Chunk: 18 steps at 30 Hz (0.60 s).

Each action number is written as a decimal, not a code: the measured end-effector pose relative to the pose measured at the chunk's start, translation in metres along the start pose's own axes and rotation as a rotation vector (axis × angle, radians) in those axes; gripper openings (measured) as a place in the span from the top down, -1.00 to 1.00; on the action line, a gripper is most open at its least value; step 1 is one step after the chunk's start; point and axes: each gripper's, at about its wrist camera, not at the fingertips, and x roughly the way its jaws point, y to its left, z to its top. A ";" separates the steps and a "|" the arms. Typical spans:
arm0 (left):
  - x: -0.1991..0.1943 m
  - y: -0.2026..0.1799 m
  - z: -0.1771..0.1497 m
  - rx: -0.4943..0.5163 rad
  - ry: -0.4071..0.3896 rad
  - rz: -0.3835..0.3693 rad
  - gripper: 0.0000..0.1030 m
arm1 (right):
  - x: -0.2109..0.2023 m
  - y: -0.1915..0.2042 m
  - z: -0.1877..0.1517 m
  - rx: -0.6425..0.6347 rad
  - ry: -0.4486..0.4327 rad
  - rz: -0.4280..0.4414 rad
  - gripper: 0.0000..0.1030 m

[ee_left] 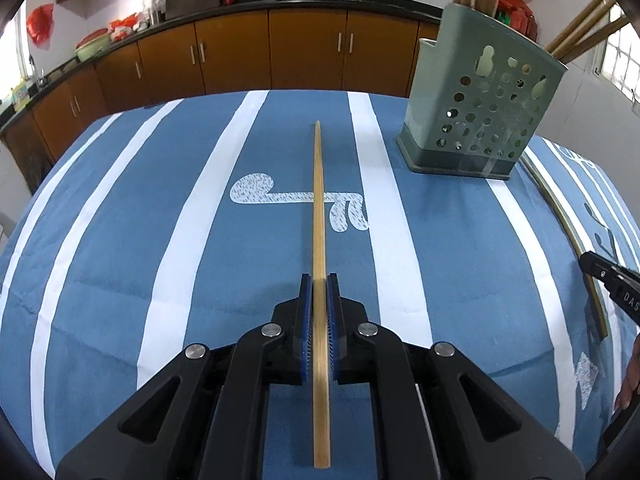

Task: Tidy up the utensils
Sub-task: 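Grasp a loose chopstick with the left tool while the right tool grasps another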

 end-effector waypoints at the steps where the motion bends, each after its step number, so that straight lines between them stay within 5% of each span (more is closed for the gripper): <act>1: 0.000 0.001 0.000 -0.002 0.000 -0.002 0.84 | 0.000 0.001 -0.001 -0.009 -0.007 -0.003 0.84; 14: 0.000 0.003 0.000 -0.013 0.001 -0.012 0.83 | 0.002 0.006 -0.001 -0.043 -0.013 -0.034 0.80; 18: 0.000 0.004 0.000 -0.015 0.001 -0.018 0.82 | 0.001 0.006 -0.002 -0.039 -0.014 -0.047 0.64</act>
